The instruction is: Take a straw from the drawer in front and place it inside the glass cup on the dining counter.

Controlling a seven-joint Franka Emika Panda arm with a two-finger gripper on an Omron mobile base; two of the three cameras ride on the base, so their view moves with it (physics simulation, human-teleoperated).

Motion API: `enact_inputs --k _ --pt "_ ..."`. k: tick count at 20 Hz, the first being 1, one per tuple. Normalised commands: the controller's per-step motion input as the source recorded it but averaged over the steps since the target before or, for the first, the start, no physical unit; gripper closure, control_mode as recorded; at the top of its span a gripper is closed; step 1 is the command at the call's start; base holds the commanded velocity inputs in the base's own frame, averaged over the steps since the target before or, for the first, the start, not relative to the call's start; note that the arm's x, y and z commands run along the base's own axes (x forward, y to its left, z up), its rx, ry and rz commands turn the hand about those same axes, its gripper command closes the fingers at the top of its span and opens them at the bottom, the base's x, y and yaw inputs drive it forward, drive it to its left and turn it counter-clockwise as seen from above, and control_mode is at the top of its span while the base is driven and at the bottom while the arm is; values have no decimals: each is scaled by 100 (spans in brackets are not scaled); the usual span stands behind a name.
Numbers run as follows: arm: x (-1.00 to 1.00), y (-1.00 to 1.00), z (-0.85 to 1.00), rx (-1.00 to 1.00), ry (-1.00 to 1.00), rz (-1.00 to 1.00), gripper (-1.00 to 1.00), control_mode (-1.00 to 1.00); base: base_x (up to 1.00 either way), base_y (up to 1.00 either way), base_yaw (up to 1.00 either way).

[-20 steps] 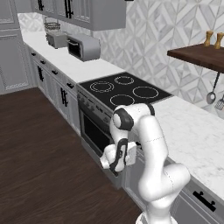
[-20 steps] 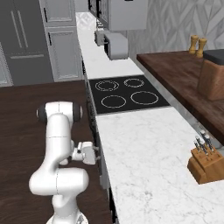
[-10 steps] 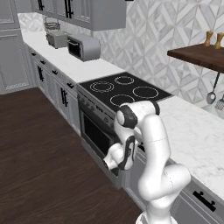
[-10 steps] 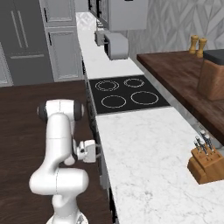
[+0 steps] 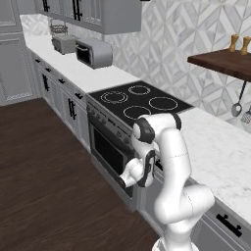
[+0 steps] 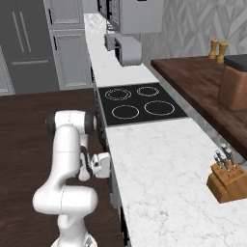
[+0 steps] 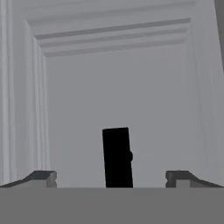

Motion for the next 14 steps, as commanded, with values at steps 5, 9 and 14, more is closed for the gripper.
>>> enact_inputs --k 5,9,14 --pt "2 -35 -13 0 0 0 -100 -100 0 0 0" --pt "0 -38 -12 0 0 0 100 -100 0 0 0" --pt "-7 -6 -6 0 0 0 100 -100 0 0 0"
